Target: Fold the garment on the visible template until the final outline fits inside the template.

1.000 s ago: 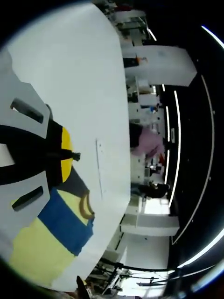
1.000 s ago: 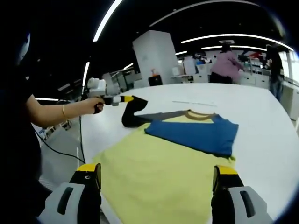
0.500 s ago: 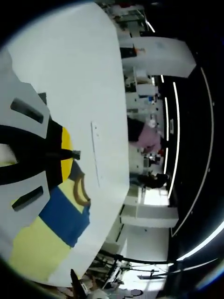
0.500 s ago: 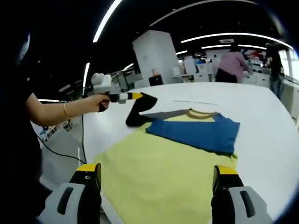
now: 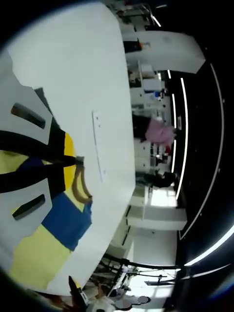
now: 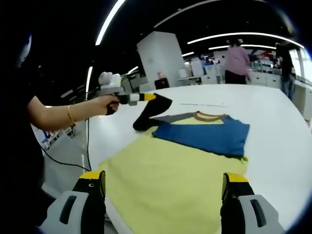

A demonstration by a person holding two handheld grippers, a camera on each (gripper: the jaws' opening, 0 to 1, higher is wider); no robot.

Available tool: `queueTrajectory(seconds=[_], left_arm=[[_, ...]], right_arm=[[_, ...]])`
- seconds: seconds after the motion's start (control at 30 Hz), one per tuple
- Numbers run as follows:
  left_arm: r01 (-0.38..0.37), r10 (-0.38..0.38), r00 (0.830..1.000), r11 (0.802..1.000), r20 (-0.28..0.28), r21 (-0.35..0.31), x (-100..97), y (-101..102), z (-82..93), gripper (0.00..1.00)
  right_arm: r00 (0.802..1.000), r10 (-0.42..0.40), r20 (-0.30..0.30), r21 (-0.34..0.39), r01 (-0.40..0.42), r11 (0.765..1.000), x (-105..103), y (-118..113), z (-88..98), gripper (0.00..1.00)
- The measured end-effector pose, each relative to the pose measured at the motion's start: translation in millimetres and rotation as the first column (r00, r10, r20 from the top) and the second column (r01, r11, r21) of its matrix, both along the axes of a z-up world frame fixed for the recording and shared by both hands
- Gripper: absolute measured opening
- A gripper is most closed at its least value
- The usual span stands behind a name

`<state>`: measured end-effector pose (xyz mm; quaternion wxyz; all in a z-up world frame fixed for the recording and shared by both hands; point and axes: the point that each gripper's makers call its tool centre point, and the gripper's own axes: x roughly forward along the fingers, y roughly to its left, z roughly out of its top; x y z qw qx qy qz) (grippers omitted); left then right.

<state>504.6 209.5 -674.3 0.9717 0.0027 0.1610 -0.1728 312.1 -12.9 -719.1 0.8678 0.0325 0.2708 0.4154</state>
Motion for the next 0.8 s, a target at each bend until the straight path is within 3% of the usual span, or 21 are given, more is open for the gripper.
queueTrajectory(seconds=[0.3, 0.43, 0.8], left_arm=[[0.033, -0.032, 0.999, 0.999, 0.007, -0.024, 6.2, -26, 3.6, 0.0], [0.073, -0.072, 0.997, 0.995, 0.02, -0.063, 7.9, -42, 8.7, 0.0], [0.098, -0.095, 0.994, 0.992, 0.046, -0.083, 16.7, -74, 16.9, 0.0]], right_arm=[[1.0, 0.018, 0.007, 0.019, -0.019, 1.0, -1, 9, 2.8, 0.99], [1.0, 0.025, 0.003, 0.009, -0.025, 1.0, -2, 9, -0.6, 0.99], [1.0, 0.01, -0.006, 0.013, -0.01, 1.0, -3, 5, -3.6, 0.99]])
